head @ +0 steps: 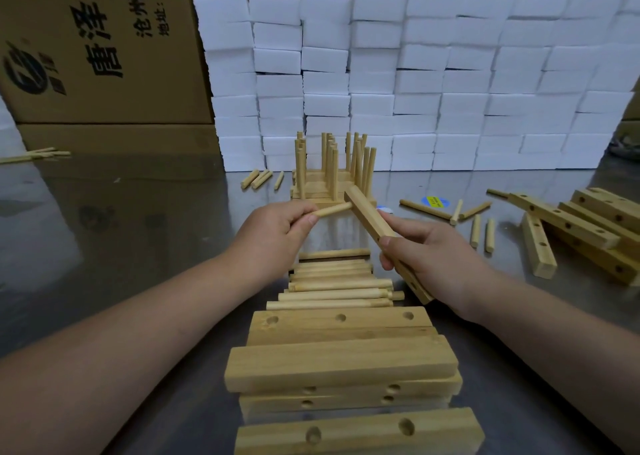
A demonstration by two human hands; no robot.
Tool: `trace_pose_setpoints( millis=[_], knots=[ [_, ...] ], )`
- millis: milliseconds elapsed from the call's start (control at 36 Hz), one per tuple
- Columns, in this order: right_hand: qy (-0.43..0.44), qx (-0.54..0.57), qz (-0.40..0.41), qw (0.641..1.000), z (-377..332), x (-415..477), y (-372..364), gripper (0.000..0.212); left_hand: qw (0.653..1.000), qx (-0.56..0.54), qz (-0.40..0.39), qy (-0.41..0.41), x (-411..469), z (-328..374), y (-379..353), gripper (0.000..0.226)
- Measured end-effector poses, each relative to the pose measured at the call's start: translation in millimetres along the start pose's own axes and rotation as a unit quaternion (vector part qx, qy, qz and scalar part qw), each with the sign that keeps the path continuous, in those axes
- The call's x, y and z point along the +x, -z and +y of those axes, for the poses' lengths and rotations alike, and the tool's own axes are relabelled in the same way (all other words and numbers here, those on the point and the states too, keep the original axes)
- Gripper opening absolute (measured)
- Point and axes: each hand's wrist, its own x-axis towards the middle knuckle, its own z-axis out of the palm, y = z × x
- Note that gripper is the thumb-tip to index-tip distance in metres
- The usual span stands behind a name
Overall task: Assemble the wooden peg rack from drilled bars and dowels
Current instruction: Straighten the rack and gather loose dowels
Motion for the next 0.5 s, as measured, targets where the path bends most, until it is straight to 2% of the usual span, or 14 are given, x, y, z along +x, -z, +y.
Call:
trace_pose_setpoints(
  millis=[83, 222, 500],
  knots=[
    [0.007, -0.006, 0.011, 1.000, 0.9, -0.5, -1.2, 0.038, 0.998, -0.034, -0.026, 0.040, 0.7, 0.0, 0.6, 0.024],
    [0.017, 0.008, 0.014, 1.000, -0.8, -0.9, -1.9, 0.041, 0.976, -0.160, -0.041, 0.142, 3.9, 5.9, -0.2, 0.031],
    [0.014, 0.016, -0.001, 1.000, 2.3, 0.7, -4.1, 0.040, 0.991, -0.091, -0.020, 0.093, 5.3, 6.2, 1.2, 0.029]
  ],
)
